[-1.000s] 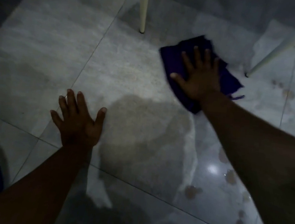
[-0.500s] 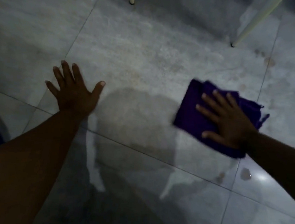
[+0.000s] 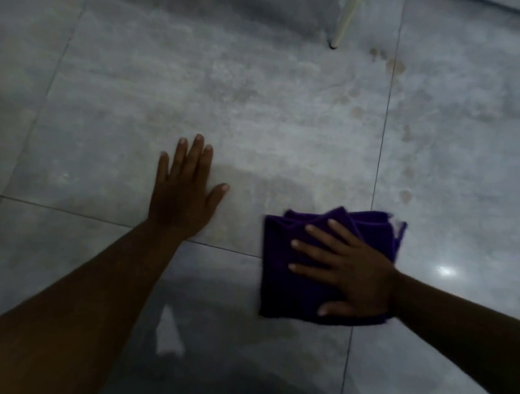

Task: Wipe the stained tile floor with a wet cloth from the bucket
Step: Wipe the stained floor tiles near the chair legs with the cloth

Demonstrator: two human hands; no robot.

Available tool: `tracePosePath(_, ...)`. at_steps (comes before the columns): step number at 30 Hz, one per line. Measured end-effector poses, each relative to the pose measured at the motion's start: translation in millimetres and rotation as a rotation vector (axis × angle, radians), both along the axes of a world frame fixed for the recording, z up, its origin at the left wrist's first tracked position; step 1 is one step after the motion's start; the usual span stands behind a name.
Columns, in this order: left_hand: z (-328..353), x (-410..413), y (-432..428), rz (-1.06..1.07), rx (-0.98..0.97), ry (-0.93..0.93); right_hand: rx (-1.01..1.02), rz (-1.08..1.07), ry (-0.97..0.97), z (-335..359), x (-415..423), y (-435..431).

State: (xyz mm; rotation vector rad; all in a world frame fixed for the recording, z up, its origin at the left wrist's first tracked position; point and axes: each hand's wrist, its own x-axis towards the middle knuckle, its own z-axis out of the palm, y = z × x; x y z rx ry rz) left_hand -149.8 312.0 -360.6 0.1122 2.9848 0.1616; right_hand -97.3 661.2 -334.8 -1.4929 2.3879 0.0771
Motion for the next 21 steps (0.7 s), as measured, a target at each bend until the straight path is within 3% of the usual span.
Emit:
tracePosePath(5, -1.1, -0.2, -1.4, -0.044, -0.039, -0.002, 0.108, -0.341, 0.042, 2.7, -60.9, 84.9)
tracePosePath(10, 4.4, 4.1, 22.9, 0.087, -0.053, 0.007, 0.076, -0.602, 0.130, 2.0, -112.6, 27.9)
tracePosePath(12, 7.2, 1.2, 39.5, 0.129, -0.051, 0.040, 0.015, -0.576, 0.138, -3.9, -99.4, -7.1)
tracePosePath(14, 8.2, -2.0, 52.7, 0.125, -0.019, 0.083, -0.041, -0.402, 0.074, -7.9, -59.7, -28.8)
tracePosePath(18, 7.8, -20.7, 58.0, -0.056, 0.032, 0.181, -0.064, -0.108, -0.036, -0.7, 12.9, 11.0)
tracePosePath(21, 10.0, -42.2, 50.4, -0.087, 0.062, 0.193, -0.057, -0.223, 0.002, 1.8, 0.9, 76.1)
